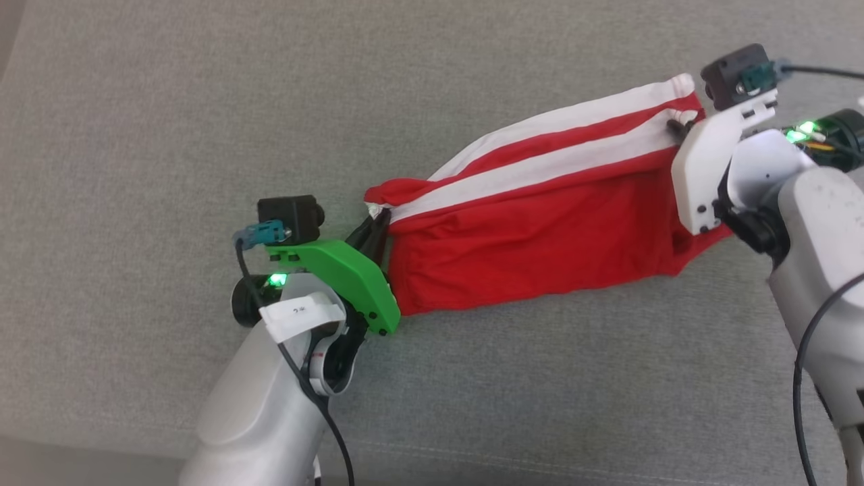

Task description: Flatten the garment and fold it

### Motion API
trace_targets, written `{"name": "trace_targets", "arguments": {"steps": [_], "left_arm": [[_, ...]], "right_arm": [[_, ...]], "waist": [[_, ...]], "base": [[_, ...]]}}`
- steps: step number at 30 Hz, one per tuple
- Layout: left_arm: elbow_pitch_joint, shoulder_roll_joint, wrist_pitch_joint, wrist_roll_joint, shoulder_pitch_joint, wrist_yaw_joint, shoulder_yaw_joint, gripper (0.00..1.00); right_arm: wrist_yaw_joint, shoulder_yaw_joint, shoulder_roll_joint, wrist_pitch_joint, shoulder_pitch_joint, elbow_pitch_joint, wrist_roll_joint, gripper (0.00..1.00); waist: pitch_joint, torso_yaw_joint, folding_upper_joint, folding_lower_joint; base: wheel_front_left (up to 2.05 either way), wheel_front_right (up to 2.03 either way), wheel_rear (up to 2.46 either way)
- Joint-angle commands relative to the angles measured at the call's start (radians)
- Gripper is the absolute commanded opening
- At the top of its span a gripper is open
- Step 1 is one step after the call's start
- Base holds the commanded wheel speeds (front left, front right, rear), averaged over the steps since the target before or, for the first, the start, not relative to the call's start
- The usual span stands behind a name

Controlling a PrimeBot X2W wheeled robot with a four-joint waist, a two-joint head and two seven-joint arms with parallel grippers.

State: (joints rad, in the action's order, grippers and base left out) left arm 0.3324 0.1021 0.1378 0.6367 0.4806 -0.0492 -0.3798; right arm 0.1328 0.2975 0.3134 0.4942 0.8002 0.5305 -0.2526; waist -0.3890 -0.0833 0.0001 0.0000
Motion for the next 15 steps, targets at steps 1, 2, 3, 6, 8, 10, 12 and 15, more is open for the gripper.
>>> {"name": "trace_targets", "arguments": {"steps": [1, 2, 3, 6, 8, 10, 12, 15], "left_arm": [[0.011, -0.004, -0.002, -0.010, 0.018, 0.004, -0.005, 0.00], [0.016, -0.006, 0.001, -0.009, 0.022, 0.007, -0.010, 0.00], [0.019, -0.007, 0.001, -0.010, 0.024, 0.009, -0.014, 0.00], [0.029, -0.013, 0.009, -0.002, 0.027, 0.019, -0.028, 0.07], [0.031, -0.016, 0.010, 0.002, 0.025, 0.026, -0.036, 1.00], [0.030, -0.016, 0.001, 0.000, 0.022, 0.031, -0.042, 1.00], [0.023, -0.017, -0.021, 0.002, 0.013, 0.035, -0.040, 1.00], [0.001, -0.016, -0.059, 0.007, -0.011, 0.042, -0.032, 1.00]], "right_arm": [[-0.002, 0.012, 0.001, 0.007, 0.029, 0.028, -0.013, 0.00], [-0.002, 0.021, 0.000, 0.018, 0.045, 0.055, -0.020, 0.00], [-0.002, 0.029, -0.001, 0.029, 0.057, 0.076, -0.024, 0.00], [-0.002, 0.046, -0.003, 0.074, 0.086, 0.140, -0.047, 0.00], [-0.002, 0.048, -0.007, 0.094, 0.094, 0.167, -0.064, 0.65], [-0.002, 0.046, -0.007, 0.094, 0.094, 0.182, -0.079, 1.00], [-0.002, 0.045, -0.004, 0.070, 0.087, 0.184, -0.093, 1.00], [-0.002, 0.032, 0.003, 0.021, 0.067, 0.177, -0.113, 1.00]], "waist": [[-0.018, -0.017, -0.0001, 0.0000], [-0.020, -0.018, -0.0001, 0.0000], [-0.021, -0.019, -0.0001, 0.0000], [-0.018, -0.023, -0.0001, 0.0000], [-0.009, -0.024, -0.0001, 0.0000], [0.005, -0.023, -0.0001, 0.0000], [0.022, -0.020, -0.0001, 0.0000], [0.051, -0.014, -0.0001, 0.0000]], "base": [[0.00, 0.00, 0.00], [0.00, 0.00, 0.00], [0.00, 0.00, 0.00], [0.00, 0.00, 0.00], [0.00, 0.00, 0.00], [0.00, 0.00, 0.00], [0.00, 0.00, 0.00], [0.00, 0.00, 0.00]]}}
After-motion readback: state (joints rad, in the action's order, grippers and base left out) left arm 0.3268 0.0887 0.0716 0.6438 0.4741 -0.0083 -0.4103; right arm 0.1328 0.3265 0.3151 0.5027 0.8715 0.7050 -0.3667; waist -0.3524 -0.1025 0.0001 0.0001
